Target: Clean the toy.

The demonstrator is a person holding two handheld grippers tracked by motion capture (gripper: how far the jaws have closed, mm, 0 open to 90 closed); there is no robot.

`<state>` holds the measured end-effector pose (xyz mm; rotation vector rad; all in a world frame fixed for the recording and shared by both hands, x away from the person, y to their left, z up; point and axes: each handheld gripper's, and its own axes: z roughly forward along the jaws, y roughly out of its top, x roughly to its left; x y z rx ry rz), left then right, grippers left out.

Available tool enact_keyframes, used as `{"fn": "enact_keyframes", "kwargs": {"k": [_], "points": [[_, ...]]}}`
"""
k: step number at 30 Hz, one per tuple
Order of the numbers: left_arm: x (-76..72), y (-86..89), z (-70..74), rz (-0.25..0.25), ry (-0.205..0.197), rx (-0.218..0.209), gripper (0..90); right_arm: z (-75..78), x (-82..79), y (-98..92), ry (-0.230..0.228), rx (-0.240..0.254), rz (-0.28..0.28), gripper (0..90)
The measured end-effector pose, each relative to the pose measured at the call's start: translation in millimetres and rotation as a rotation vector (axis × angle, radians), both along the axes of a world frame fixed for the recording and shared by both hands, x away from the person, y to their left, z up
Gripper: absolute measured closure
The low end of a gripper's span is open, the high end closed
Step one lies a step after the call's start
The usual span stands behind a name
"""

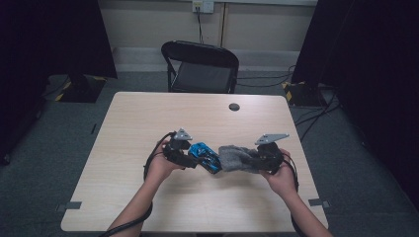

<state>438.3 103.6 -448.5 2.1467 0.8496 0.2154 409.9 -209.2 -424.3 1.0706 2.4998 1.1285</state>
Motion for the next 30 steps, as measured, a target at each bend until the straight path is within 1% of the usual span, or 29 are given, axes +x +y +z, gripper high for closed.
{"fn": "enact_keyframes", "kwargs": {"k": [1,2,3,4,5,6,8,9,10,12,13,15,16,17,19,20,22,23,27,30], "points": [[2.8,-5.6,-1.1,-0.007,0.001,0.005,19.5,-7.8,1.1,-8.3,0.008,-0.017,-0.032,75.9],[4.8,-9.9,-1.9,-0.016,0.005,0.01,19.5,-7.8,1.1,-8.3,0.008,-0.017,-0.032,75.9],[7.6,-17.6,-4.0,-0.023,0.005,0.025,19.5,-14.9,2.1,-15.8,0.014,-0.024,-0.056,75.8],[7.6,-17.6,-4.0,-0.023,0.005,0.025,19.5,-14.9,2.1,-15.8,0.014,-0.024,-0.056,75.8],[9.8,-23.4,-6.4,-0.029,0.014,0.032,19.5,-17.7,2.5,-18.7,0.016,-0.021,-0.063,75.7],[11.0,-27.4,-8.2,-0.036,0.016,0.031,19.5,-23.5,2.7,-23.7,0.029,-0.006,-0.078,75.7],[12.5,-35.2,-11.3,-0.05,0.009,0.059,19.5,-30.9,3.3,-28.4,0.038,-0.014,-0.09,75.5],[13.9,-39.6,-12.9,-0.058,0.004,0.07,19.4,-35.3,4.4,-30.7,0.045,-0.03,-0.092,75.3],[13.9,-39.6,-12.9,-0.058,0.004,0.07,19.4,-35.3,4.4,-30.7,0.045,-0.03,-0.092,75.3],[16.5,-44.7,-16.4,-0.075,-0.001,0.101,19.4,-39.6,5.9,-32.8,0.053,-0.037,-0.097,75.2],[17.5,-46.8,-19.4,-0.09,-0.009,0.13,18.0,-42.5,7.0,-34.0,0.063,-0.036,-0.094,75.0],[18.1,-47.1,-20.8,-0.094,-0.015,0.13,16.5,-43.2,7.3,-34.0,0.066,-0.036,-0.093,74.9],[19.5,-46.2,-21.6,-0.092,-0.011,0.119,15.6,-44.2,7.9,-33.7,0.066,-0.041,-0.093,74.6],[19.5,-46.2,-21.6,-0.092,-0.011,0.119,15.3,-44.2,7.9,-33.7,0.066,-0.041,-0.093,74.6],[21.5,-45.9,-24.0,-0.108,-0.014,0.117,13.5,-45.9,9.0,-32.8,0.069,-0.037,-0.093,74.2],[23.5,-45.4,-28.1,-0.122,-0.015,0.113,6.4,-48.7,9.6,-31.0,0.072,-0.048,-0.09,73.3],[24.2,-45.3,-30.3,-0.117,-0.012,0.114,0.0,-50.2,9.5,-29.9,0.072,-0.057,-0.088,73.2],[25.8,-42.9,-32.3,-0.117,-0.009,0.096,0.0,-51.6,8.9,-28.0,0.071,-0.07,-0.082,73.1],[27.6,-41.5,-32.0,-0.125,-0.01,0.102,0.0,-52.0,8.8,-27.2,0.07,-0.07,-0.089,72.8],[27.0,-41.6,-33.0,-0.133,-0.018,0.095,0.0,-54.0,9.3,-26.3,0.077,-0.064,-0.096,72.8]]}}
